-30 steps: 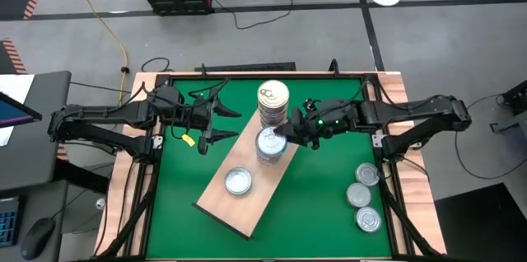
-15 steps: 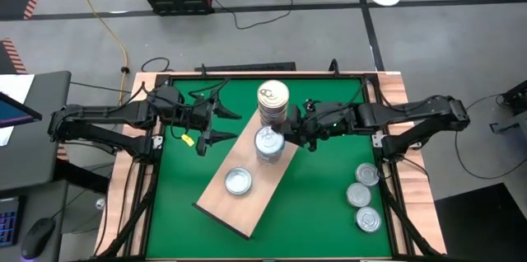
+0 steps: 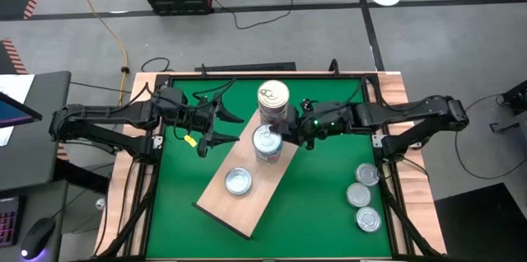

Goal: Stack canned seafood by type on shelf
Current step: Stack the yellow blue tuna can on the blue tuna can on the shelf, then stack the green white tuna can on top of other the green tuna can on the shelf

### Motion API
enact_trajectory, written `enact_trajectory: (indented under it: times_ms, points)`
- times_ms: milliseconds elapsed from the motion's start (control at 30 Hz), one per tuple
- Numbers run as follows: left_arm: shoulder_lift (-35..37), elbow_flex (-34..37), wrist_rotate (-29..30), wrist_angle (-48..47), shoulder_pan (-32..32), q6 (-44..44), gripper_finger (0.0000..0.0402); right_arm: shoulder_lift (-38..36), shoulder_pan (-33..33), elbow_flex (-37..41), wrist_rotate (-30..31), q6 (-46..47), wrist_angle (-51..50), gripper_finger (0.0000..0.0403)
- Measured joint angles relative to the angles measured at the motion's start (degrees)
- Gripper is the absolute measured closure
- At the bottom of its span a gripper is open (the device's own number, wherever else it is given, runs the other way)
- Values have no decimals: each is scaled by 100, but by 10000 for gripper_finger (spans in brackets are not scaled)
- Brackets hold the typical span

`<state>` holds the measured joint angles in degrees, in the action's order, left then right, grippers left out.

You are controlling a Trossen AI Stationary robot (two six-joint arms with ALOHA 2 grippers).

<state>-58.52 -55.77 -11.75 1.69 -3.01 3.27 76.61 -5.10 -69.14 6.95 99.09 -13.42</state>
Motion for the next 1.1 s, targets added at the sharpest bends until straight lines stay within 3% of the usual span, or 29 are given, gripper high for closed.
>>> enact_trajectory:
  times_ms: [367,633,767,967,1100]
  points:
    - [0,0,2,68,0,0,158,-347,118,2,-352,-368,-642,147]
    - [0,0,4,140,0,11,158,-314,107,9,-284,-402,-371,147]
    - [0,0,4,136,-1,33,158,-459,210,2,-565,-635,-934,147]
    - [102,0,7,131,-4,178,158,-1025,484,-13,-1355,-2385,-1459,147]
    - [136,0,6,118,-51,348,158,-1184,449,-6,-2058,-3792,-3059,147]
